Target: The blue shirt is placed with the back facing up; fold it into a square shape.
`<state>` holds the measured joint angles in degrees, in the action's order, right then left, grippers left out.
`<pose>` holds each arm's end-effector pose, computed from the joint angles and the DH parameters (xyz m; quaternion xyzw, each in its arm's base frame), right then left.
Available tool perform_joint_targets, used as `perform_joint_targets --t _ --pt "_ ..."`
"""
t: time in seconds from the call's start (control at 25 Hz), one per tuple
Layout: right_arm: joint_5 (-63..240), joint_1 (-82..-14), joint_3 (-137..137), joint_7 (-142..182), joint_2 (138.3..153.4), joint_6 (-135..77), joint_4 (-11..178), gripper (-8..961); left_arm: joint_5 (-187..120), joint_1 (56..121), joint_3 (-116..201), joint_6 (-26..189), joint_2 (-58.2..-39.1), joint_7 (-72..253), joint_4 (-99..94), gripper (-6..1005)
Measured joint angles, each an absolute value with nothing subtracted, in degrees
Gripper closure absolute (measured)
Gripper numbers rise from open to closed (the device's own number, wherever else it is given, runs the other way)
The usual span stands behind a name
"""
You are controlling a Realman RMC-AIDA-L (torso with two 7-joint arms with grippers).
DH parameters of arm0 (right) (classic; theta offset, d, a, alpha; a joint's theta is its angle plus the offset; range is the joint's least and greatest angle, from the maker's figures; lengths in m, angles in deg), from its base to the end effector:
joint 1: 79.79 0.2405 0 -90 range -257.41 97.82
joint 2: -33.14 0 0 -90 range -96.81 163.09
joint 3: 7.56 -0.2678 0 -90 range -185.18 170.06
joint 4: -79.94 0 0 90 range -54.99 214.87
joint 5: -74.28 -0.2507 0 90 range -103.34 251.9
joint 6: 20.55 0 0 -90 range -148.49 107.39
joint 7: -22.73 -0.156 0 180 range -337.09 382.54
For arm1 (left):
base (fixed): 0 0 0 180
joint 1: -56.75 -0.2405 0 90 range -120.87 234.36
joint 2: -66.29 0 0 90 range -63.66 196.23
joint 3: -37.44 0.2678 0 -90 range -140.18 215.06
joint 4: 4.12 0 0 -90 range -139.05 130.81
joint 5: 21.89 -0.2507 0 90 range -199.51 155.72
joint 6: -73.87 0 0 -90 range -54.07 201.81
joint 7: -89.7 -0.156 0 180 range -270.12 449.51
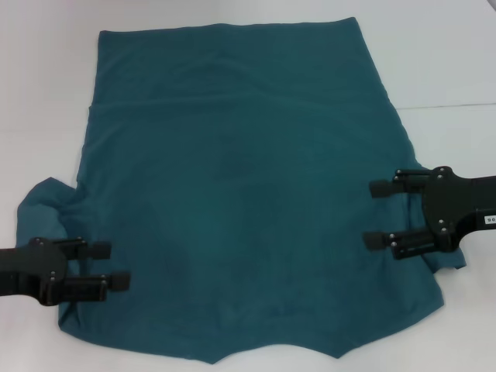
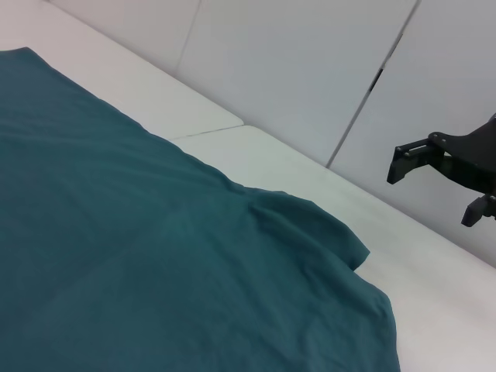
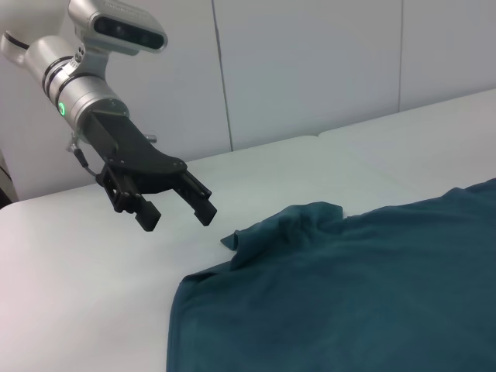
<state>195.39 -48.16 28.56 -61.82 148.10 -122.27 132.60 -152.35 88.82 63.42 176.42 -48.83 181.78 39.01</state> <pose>0.2722 0.3791 0.0675 -0.9667 0.1410 0.1770 0.1196 -0.3121 0.3578 0.0470 -0.9289 -0.3021 -0.1974 0.0832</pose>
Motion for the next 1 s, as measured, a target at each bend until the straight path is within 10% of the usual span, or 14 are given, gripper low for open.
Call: perform_joint_targets --t 1.0 --pt "195.44 -46.51 28.85 -62.86 147.85 -122.18 134.36 6 -155.06 87.44 63.75 172.03 -49.47 198.52 46.42 156"
